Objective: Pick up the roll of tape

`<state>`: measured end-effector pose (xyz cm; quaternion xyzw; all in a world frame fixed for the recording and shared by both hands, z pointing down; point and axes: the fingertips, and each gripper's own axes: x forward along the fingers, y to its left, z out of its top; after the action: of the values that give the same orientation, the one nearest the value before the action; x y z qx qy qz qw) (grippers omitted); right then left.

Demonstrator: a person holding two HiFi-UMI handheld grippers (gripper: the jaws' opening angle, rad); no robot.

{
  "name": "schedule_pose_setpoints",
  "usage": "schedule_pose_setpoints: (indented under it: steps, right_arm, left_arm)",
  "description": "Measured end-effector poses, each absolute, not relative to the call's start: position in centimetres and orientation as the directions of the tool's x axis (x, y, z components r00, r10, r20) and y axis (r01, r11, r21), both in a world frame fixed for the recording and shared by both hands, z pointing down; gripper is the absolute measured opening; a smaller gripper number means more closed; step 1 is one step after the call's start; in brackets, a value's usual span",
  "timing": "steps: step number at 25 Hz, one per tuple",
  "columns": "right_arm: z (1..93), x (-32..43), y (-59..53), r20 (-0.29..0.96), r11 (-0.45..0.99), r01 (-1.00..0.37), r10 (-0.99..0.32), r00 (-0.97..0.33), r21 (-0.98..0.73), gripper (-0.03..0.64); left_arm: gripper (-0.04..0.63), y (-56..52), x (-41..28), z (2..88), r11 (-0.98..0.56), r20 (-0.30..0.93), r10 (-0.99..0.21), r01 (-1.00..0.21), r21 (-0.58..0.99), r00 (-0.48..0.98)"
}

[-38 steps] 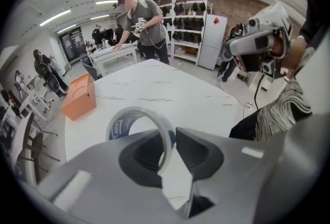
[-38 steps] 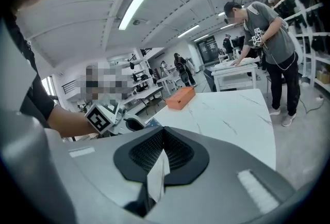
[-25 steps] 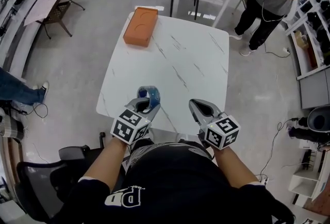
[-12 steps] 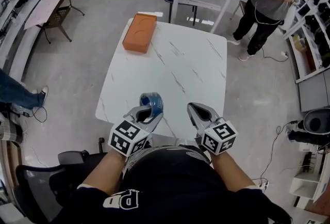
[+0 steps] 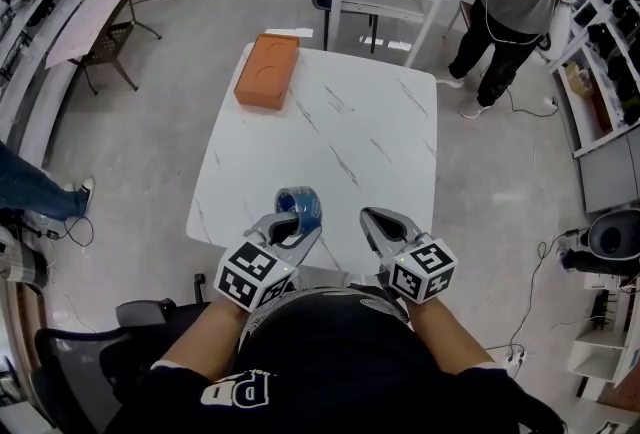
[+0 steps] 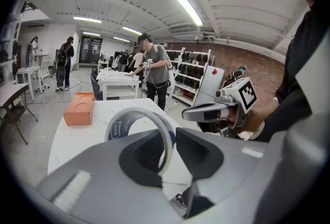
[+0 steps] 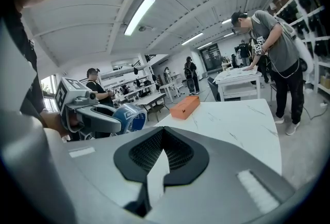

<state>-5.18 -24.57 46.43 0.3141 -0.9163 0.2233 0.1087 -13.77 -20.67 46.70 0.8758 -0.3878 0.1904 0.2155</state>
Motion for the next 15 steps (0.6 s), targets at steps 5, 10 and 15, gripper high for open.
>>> schedule_pose_setpoints:
  steps: [5,10,15]
  right_arm:
    - [46.58,-5.16,-24.41,0.351,0.711,-0.62,-0.518,-0.78,-0.331,-0.002]
    - [46.51,-5.27,-24.34,0.355,0.715,-0.618,-0.514,-0.781,-0.326,-0.002]
    - [46.61,-5.27,-24.32,0.359,0.716,-0.619,-0.513,-0.78,-0.322,-0.002]
  left_arm:
    - [0.135,-20.62,-13.49,46.67,-0.613,0.499,-0.591,-0.755,0.232,0.634]
    - [0.135,-20.46,-13.45,46.53,-0.62,0.501,-0.587,-0.751,0.227,0.636]
    - [0.135,-20.25,-13.51,46.69,-0.618,0.506,-0.587,-0.754,0.224,0.632]
